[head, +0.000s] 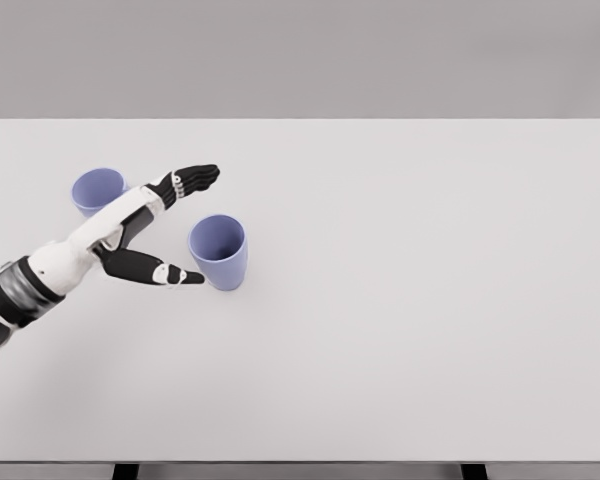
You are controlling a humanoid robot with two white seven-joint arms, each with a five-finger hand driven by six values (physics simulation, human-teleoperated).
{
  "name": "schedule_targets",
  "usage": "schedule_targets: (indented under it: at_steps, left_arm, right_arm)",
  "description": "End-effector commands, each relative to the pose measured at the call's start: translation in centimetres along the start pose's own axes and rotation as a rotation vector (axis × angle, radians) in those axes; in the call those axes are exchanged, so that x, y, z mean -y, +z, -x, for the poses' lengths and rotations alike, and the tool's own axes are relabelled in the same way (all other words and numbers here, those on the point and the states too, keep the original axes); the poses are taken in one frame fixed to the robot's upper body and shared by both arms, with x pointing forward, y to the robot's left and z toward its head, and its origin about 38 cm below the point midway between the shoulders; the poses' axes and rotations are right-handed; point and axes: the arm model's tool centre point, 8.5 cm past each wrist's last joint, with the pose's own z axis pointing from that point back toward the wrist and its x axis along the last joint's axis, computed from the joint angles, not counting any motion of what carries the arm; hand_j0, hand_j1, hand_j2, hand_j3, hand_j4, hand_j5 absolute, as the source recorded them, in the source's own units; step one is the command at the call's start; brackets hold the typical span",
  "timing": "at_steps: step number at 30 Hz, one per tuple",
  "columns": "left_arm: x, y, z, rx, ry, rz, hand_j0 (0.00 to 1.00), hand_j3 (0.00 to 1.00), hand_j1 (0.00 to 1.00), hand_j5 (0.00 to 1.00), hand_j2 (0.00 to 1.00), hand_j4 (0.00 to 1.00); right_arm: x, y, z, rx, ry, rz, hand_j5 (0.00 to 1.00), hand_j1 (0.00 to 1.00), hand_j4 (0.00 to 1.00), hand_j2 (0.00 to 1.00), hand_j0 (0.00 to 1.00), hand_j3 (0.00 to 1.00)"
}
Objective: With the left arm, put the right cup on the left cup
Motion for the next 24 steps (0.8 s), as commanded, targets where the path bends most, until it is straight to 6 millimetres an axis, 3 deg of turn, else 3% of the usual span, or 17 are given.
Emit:
schedule_targets:
  at_steps: [1, 10, 24]
  left_arm:
    - [0.3, -0.4, 0.6, -0.040, 0.039, -0.011, 1.00, 1.00, 1.00, 1.00, 1.00, 1.00]
    - [0.6, -0.8, 2.4, -0.173, 0.110, -0.023, 1.00, 1.00, 1.00, 1.00, 1.00, 1.00]
    - [1.1, -1.4, 3.7, -0.186, 0.078, -0.044, 1.00, 1.00, 1.00, 1.00, 1.00, 1.00]
  right_arm:
    - [0.0, 0.0, 0.0, 0.000, 0.000, 0.000, 1.00, 1.00, 1.00, 1.00, 1.00, 1.00]
    - [0.0, 0.0, 0.0, 0.000, 0.000, 0.000, 1.00, 1.00, 1.00, 1.00, 1.00, 1.00]
    - [0.0, 0.0, 0.0, 0.000, 0.000, 0.000, 1.00, 1.00, 1.00, 1.00, 1.00, 1.00]
